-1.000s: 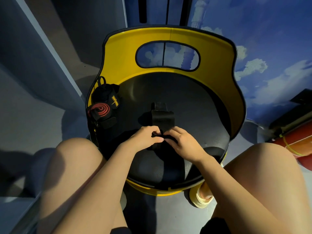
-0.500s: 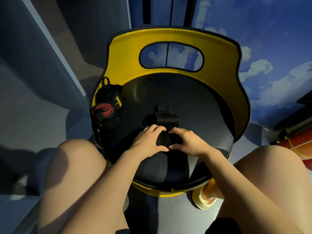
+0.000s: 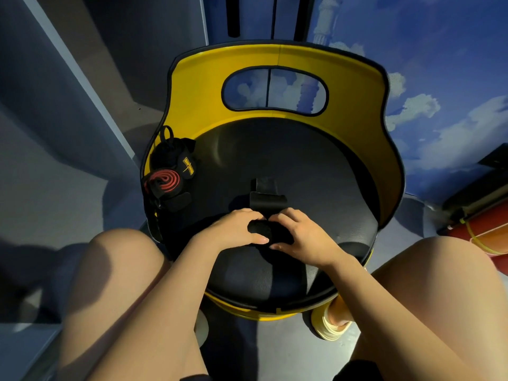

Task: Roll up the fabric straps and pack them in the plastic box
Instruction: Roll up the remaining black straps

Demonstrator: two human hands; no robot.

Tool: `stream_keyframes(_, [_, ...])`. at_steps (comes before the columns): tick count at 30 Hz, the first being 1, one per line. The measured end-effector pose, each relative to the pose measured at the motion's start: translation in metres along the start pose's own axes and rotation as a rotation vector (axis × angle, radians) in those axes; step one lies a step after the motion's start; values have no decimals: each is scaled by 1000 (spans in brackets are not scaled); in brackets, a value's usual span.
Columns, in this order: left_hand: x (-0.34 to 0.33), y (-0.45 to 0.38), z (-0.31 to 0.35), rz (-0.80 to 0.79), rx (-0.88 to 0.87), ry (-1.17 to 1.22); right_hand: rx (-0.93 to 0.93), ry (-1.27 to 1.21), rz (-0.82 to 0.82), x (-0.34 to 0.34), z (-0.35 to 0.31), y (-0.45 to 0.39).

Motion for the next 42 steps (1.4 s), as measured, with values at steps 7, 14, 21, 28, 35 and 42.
stream_keyframes(7, [-3, 5, 9, 125, -63, -187, -153, -141, -69, 8, 8, -11])
stream_keyframes(14, [-10, 1, 13, 209, -150, -248, -272, -248, -115, 10, 8, -16])
stream_keyframes(21, [-6, -3, 11, 171, -119, -173, -730, -475, 370, 22, 16, -32])
stream_keyframes(28, [-5, 0, 12, 127, -124, -161, -974, -973, 132, 6, 21, -78])
stream_keyframes(35, [-6, 0, 8, 92, -99, -125, -901, -860, 318, -7, 31, -99])
stream_keyframes(42, [0, -7, 8, 36, -34, -46, -681, -371, 283, -8, 36, -100])
Point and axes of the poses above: each hand's wrist, its own y-axis away from the middle knuckle, its own x-axis out of the back of the hand, z = x × y, the point moved 2 cm from there along -y, towards the middle knuckle, and after that the axes turned 8 degrees about z, right-handed, at the moved point
